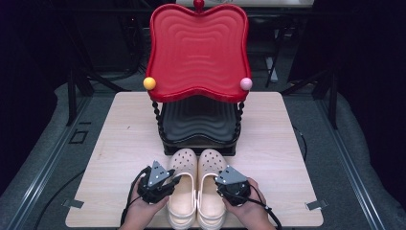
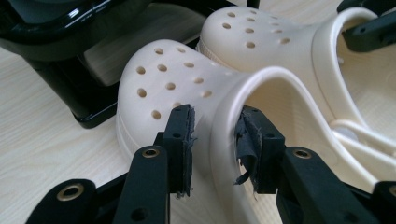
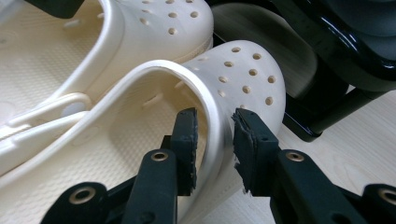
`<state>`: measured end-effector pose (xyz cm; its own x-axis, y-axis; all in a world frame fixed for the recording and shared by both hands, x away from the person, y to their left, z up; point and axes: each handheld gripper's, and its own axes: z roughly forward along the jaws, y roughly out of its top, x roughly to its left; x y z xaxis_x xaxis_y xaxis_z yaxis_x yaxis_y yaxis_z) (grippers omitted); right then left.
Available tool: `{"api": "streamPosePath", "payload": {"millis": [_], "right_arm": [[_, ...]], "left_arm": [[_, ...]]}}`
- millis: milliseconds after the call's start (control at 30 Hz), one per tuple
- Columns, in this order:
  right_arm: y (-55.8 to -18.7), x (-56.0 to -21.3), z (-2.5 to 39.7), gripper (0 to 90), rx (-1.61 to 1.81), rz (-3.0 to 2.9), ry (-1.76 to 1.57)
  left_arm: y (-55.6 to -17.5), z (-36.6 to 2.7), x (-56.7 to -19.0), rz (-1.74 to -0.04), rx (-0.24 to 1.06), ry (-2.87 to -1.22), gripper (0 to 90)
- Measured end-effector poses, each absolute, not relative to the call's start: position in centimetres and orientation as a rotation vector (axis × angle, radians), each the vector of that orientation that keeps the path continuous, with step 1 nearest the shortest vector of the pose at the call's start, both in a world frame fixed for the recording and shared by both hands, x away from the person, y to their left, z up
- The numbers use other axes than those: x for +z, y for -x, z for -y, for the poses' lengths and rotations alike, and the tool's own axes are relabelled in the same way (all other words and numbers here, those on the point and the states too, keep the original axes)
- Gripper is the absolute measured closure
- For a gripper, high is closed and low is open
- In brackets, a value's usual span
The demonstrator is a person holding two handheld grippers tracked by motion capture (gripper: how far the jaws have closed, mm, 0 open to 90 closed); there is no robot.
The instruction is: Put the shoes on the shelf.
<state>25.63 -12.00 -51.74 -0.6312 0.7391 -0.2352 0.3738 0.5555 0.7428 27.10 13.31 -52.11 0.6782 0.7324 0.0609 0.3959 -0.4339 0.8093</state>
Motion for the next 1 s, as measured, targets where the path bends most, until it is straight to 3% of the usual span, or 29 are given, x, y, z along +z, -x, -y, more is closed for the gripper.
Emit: {"api": "streamPosePath", "payload": {"millis": [400, 1000], "right_arm": [[-26.08, -52.24, 12.02, 69.8, 0.915, -2.245, -0.915], [-25.59, -52.36, 11.73, 77.8, 0.906, -2.177, -0.940]], "left_arm": [[-27.38, -12.99, -52.67, -0.849, 0.562, -2.088, 67.2], [-26.98, -12.76, -52.60, -0.851, 0.606, -2.089, 70.6]]}}
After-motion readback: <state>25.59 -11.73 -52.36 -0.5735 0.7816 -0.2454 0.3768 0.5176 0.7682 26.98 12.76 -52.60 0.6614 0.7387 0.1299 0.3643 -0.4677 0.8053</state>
